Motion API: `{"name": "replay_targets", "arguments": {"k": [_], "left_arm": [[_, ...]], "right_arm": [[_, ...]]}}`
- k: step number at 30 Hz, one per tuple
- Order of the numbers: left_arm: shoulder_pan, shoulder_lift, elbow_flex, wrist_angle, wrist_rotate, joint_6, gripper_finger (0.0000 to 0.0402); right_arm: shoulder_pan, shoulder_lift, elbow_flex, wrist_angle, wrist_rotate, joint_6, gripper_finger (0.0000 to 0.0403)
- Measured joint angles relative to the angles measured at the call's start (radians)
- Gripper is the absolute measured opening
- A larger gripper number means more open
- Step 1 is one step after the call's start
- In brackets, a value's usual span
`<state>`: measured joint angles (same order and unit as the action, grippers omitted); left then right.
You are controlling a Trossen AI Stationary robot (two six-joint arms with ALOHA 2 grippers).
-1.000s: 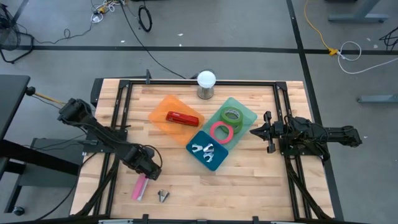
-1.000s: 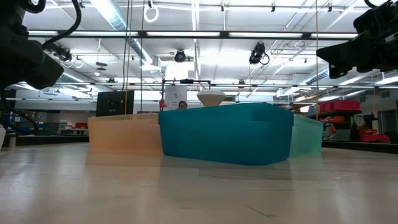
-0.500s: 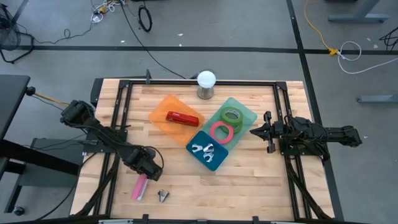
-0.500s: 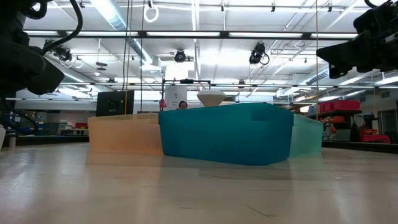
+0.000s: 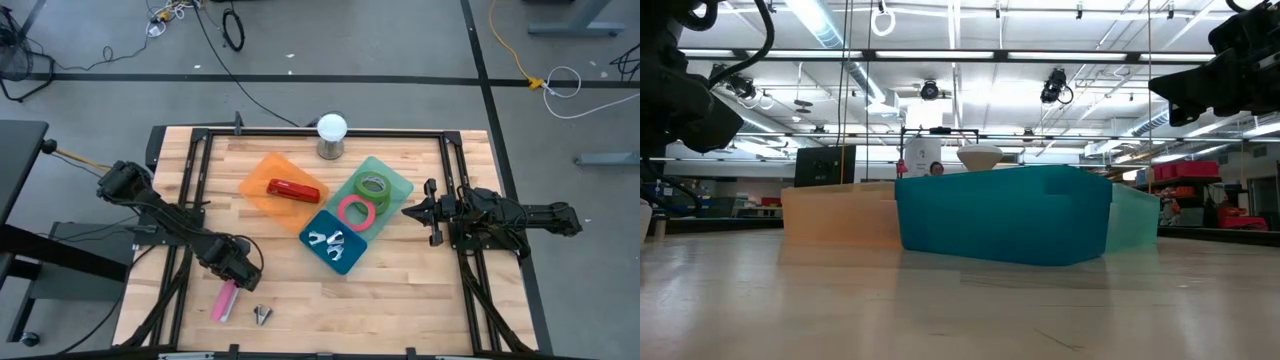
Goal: Pick and place Stapler, Stapler remover, tape
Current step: Put the pink stapler into the orange bin
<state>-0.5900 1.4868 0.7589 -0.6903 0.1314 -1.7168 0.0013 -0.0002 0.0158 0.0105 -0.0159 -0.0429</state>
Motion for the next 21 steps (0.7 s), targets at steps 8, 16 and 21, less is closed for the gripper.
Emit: {"name": "replay_targets", "arguments": {"k": [8,16,21], "left_arm": [[0.000,-0.001,0.000,-0.001,0.005,0.002,0.0183],[0.022,-0.011,0.002,-0.009,0.027,0.058,0.0178],[0.071,-0.024,0.042,-0.124,0.016,0.166,0.0177]], "right_arm": [[0.000,0.000,0.000,0.000,0.000,0.000,0.0011],[0.000,0.000,0.000,0.000,0.000,0.000,0.0011],[0.000,0.000,0.000,0.001,0.000,0.000,0.0011]]}}
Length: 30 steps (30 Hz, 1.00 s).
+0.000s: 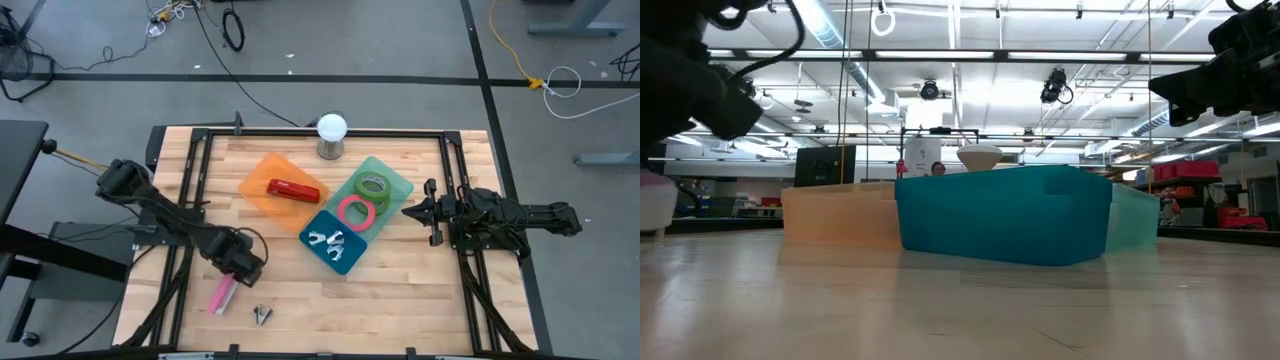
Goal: Pick and place Stapler, Stapler remover, tape
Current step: Put the pink stapler into the orange bin
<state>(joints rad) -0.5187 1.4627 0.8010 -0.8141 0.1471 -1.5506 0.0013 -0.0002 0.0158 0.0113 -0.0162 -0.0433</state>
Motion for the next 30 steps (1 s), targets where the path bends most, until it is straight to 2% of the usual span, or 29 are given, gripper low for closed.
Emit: {"name": "replay_targets", "arguments": {"k": [6,12,21,30], "left_arm": [[0.079,-0.031,0.090,-0.172,-0.076,0.203,0.0177],[0.211,-0.040,0.191,-0.271,-0.131,0.471,0.0177],[0.411,-0.040,0.307,-0.288,-0.209,0.809,0.0176],[0.555,-0.040,0.371,-0.293,-0.211,0.986,0.0166]], "right_arm": [[0.000,0.000,0.000,0.000,0.000,0.000,0.0011],[0.000,0.000,0.000,0.000,0.000,0.000,0.0011],[0.000,0.000,0.000,-0.001,0.000,0.000,0.0011],[0.000,0.000,0.000,-0.001,0.000,0.000,0.0011]]}}
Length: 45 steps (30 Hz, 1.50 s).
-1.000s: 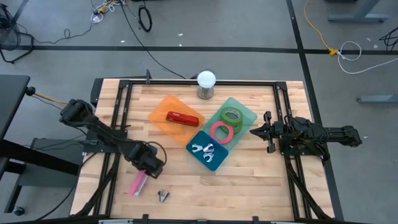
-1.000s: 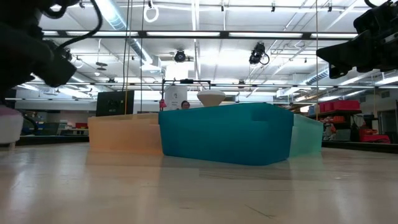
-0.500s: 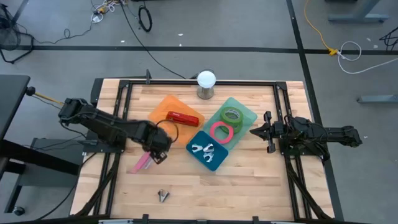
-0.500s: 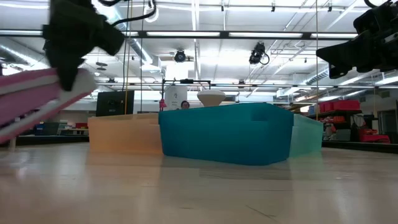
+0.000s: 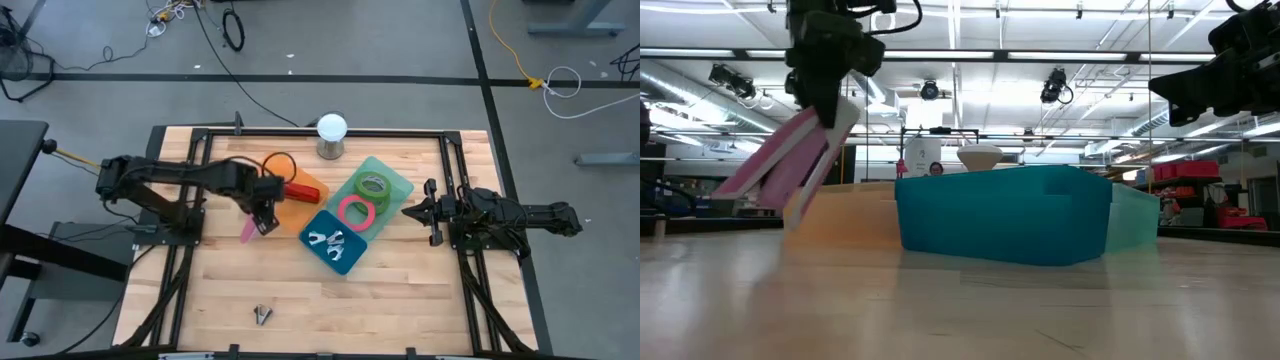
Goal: Pick and place Stapler, Stapler remover, tape
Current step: Put the pink stapler into the orange bin
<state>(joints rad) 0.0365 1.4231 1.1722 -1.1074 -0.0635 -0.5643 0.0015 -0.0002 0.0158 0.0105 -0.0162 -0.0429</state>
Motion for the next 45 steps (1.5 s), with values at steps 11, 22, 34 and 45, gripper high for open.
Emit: {"name": "replay_targets", "arguments": {"k": [11,22,34,45], "left_arm": [[0.053,0.000,0.067,-0.035,0.024,0.059,0.0153],[0.124,0.000,0.170,-0.072,0.031,0.219,0.0153],[0.208,0.004,0.263,-0.089,0.042,0.472,0.0153],[0.209,0.008,0.296,-0.070,0.029,0.765,0.0153]], "right_arm": [[0.000,0.000,0.000,0.000,0.000,0.000,0.0011],[0.000,0.000,0.000,0.000,0.000,0.000,0.0011],[0.000,0.000,0.000,0.000,0.000,0.000,0.0011],[0.000,0.000,0.000,0.000,0.000,0.000,0.0011]]}}
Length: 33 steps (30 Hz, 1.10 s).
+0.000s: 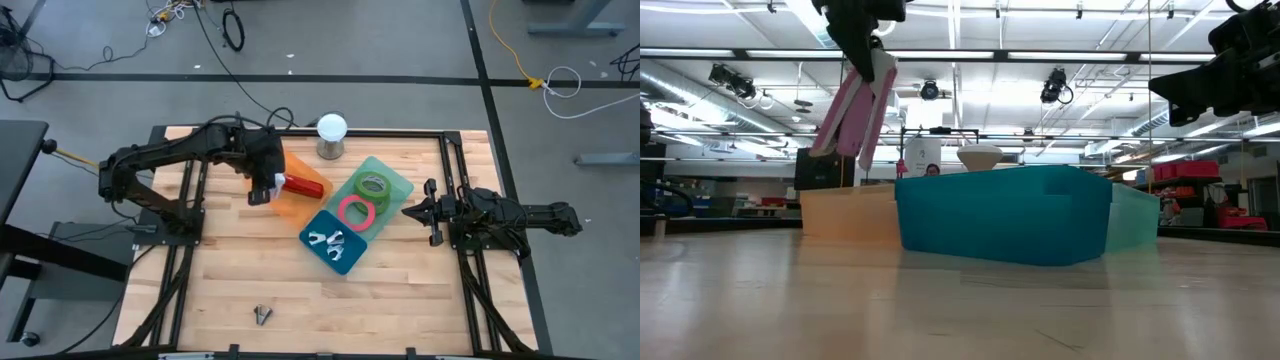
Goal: Pick and place Stapler, Stapler remover, tape
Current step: Put the pink stapler into the orange bin
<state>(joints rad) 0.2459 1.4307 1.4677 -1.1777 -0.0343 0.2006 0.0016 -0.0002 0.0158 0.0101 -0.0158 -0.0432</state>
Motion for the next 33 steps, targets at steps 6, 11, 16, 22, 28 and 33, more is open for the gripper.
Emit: {"name": "replay_targets", "arguments": {"k": [6,11,16,22,28,33], "left_arm": [[0.000,0.042,0.000,0.001,-0.035,0.190,0.0153],[0.000,0.107,0.000,0.006,-0.055,0.280,0.0153],[0.000,0.182,0.000,0.003,-0.073,0.356,0.0153],[0.000,0.266,0.000,-0.026,-0.105,0.418,0.0153],[0.000,0.331,-0.001,-0.031,-0.115,0.448,0.0153],[-0.004,0.350,0.000,-0.019,-0.123,0.435,0.0184]], "right_arm": [[0.000,0.000,0.000,0.001,-0.001,0.000,0.0011],[0.000,0.000,0.000,0.001,0.000,0.000,0.0011],[0.000,0.000,0.000,0.001,0.000,0.000,0.0011],[0.000,0.000,0.000,0.001,0.000,0.000,0.0011],[0.000,0.000,0.000,0.000,0.000,0.000,0.0011],[0.000,0.000,0.000,0.000,0.000,0.000,0.0011]]}}
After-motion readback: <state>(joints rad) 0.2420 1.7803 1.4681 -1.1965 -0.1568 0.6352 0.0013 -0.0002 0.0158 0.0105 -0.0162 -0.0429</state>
